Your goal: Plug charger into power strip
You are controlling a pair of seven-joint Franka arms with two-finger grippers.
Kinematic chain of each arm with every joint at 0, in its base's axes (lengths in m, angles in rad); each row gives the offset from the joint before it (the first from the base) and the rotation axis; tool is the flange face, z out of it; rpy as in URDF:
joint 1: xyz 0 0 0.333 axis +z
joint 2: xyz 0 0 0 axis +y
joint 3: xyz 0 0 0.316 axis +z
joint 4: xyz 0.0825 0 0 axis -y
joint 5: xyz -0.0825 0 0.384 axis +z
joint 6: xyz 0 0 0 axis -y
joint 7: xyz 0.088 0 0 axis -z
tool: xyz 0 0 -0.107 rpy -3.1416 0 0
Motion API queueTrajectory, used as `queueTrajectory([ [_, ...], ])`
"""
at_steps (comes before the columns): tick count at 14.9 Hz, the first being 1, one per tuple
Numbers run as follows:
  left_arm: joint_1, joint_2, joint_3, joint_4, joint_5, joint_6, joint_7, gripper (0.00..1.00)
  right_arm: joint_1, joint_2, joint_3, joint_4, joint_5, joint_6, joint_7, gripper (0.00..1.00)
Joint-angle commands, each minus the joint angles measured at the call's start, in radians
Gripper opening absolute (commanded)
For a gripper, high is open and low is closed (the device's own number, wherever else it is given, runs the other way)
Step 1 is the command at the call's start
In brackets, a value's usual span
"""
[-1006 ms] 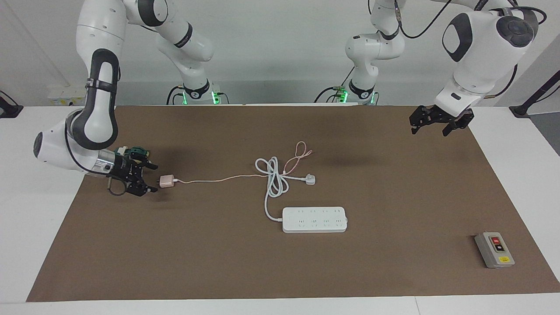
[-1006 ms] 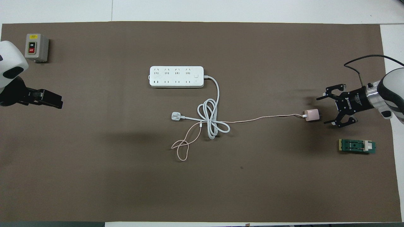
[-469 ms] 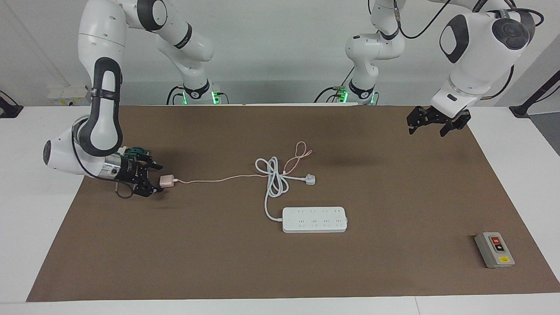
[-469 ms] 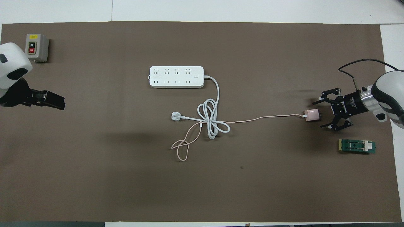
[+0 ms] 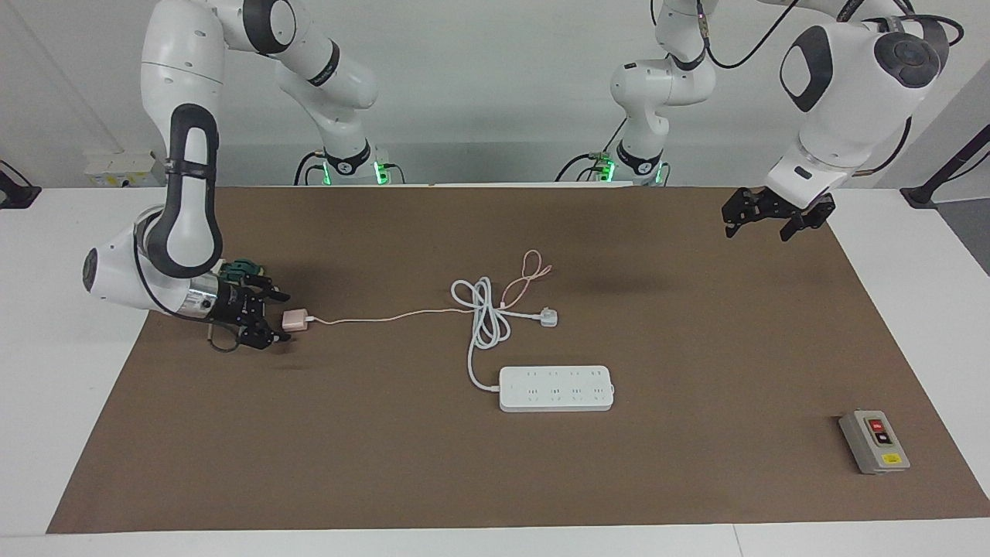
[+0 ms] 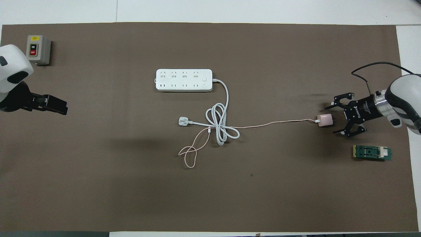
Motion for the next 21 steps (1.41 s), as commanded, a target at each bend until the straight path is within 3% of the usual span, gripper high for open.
queueTrajectory([
  [1, 0.024, -0.033, 0.006, -0.038, -0.059, 0.006, 0.014, 1.00, -0.004, -0.024, 0.007, -0.036, 0.019, 0.027, -0.019, 1.00],
  [2, 0.034, -0.033, 0.006, -0.040, -0.081, 0.004, 0.014, 1.00, -0.004, -0.024, 0.007, -0.036, 0.019, 0.027, -0.019, 1.00],
  [3, 0.034, -0.033, 0.006, -0.040, -0.089, 0.003, 0.014, 1.00, -0.004, -0.024, 0.007, -0.036, 0.019, 0.027, -0.020, 0.94],
  [5, 0.035, -0.033, 0.006, -0.038, -0.095, -0.002, 0.014, 1.00, -0.003, -0.024, 0.007, -0.036, 0.019, 0.029, -0.054, 0.40],
  [6, 0.035, -0.035, 0.006, -0.041, -0.103, -0.005, 0.014, 1.00, -0.003, -0.024, 0.007, -0.038, 0.019, 0.029, -0.091, 0.17],
  [7, 0.035, -0.038, 0.006, -0.043, -0.112, -0.009, 0.015, 1.00, -0.004, -0.024, 0.007, -0.038, 0.019, 0.029, -0.112, 0.00],
  [11, 0.063, -0.023, 0.006, -0.033, -0.236, -0.032, 0.018, 1.00, 0.016, -0.024, 0.005, -0.038, 0.016, 0.033, -0.129, 0.00],
  [14, 0.084, 0.048, 0.007, 0.014, -0.386, -0.034, 0.017, 1.00, 0.016, -0.024, 0.005, -0.021, 0.016, 0.006, -0.116, 0.00],
  [18, 0.110, 0.127, 0.006, 0.031, -0.630, -0.017, 0.021, 1.00, 0.060, -0.042, 0.013, 0.118, 0.013, -0.144, 0.014, 0.00],
  [21, 0.110, 0.151, 0.007, -0.012, -0.838, 0.024, 0.083, 1.00, 0.132, -0.117, 0.013, 0.160, 0.011, -0.183, 0.137, 0.00],
])
